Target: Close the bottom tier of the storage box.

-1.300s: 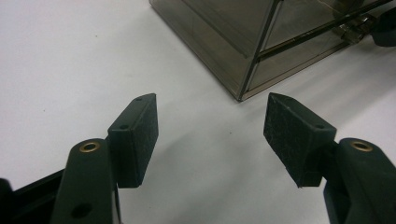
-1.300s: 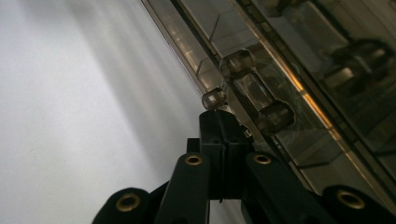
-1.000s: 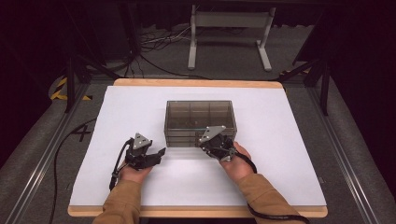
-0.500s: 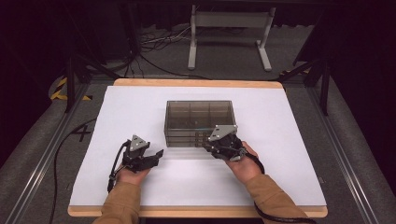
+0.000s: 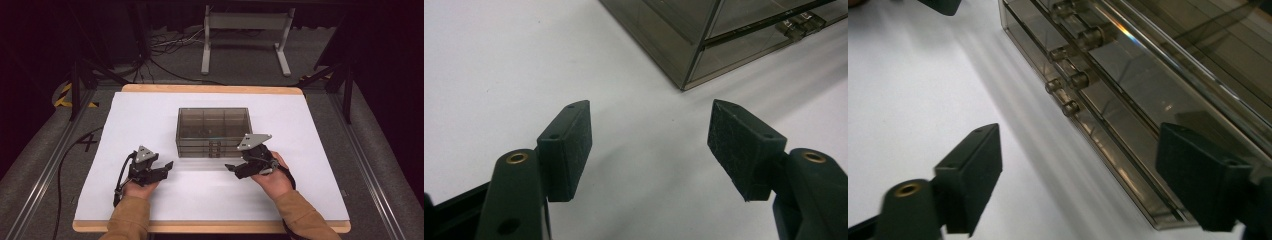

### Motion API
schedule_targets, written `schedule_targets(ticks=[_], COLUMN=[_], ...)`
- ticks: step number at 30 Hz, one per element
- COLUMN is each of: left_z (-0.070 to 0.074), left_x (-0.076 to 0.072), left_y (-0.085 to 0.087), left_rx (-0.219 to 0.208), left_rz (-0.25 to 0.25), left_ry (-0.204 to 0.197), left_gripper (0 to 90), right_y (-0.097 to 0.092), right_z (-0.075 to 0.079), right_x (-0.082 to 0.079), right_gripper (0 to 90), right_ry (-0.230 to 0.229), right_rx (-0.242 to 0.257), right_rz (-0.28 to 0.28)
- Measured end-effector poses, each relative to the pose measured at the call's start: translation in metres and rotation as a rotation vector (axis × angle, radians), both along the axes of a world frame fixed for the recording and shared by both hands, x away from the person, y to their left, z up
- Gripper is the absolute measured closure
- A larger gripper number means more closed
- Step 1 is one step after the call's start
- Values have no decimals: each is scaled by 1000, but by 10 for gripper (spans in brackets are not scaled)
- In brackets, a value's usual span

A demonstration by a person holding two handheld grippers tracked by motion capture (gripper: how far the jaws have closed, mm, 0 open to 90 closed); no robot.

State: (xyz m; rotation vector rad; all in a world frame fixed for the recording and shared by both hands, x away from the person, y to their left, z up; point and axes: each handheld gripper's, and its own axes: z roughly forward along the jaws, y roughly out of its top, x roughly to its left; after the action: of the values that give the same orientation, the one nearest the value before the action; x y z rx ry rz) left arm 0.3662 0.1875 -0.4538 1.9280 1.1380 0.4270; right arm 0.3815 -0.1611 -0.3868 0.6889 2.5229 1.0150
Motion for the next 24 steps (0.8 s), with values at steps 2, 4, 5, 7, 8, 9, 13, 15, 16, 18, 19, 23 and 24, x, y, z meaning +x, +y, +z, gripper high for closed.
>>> schedule_targets(ticks=[2, 4, 5, 7, 8, 9, 13, 15, 16, 18, 19, 23, 24], left_z=[0, 0, 0, 0, 0, 0, 0, 0, 0, 0, 0, 0, 0], left_x=[0, 0, 1, 1, 1, 1, 3, 4, 4, 4, 4, 5, 5], left_y=[0, 0, 1, 0, 0, 0, -2, -1, -1, -1, -1, -1, -1], left_rx=[-1, -4, -5, -5, -4, -1, 3, 3, 0, -1, -1, -3, -3], left_rz=[-2, -2, -2, -3, -3, -3, -4, -4, -2, -2, 0, -1, 1], left_ry=[4, 4, 3, 2, 2, 2, 6, 8, 10, 11, 12, 12, 12], left_gripper=[349, 349, 349, 349, 349, 349, 350, 350, 350, 350, 350, 350, 350], right_y=[-5, -11, -13, -20, -23, -26, -43, -50, -52, -59, -62, -70, -72], right_z=[1, 2, 3, 4, 4, 4, 5, 5, 5, 5, 5, 2, 1], right_x=[-1, -2, -3, -4, -4, -4, -5, -5, -5, -5, -5, -5, -4], right_gripper=[162, 161, 160, 159, 158, 157, 154, 154, 154, 154, 154, 145, 144], right_ry=[0, 1, 1, 1, 1, -2, -2, -6, -6, -4, -2, 0, 3], right_rx=[8, 23, 28, 37, 41, 46, 66, 71, 74, 72, 73, 69, 72], right_rz=[0, 8, 4, 0, -2, -5, -31, -40, -43, -56, -61, -75, -81])
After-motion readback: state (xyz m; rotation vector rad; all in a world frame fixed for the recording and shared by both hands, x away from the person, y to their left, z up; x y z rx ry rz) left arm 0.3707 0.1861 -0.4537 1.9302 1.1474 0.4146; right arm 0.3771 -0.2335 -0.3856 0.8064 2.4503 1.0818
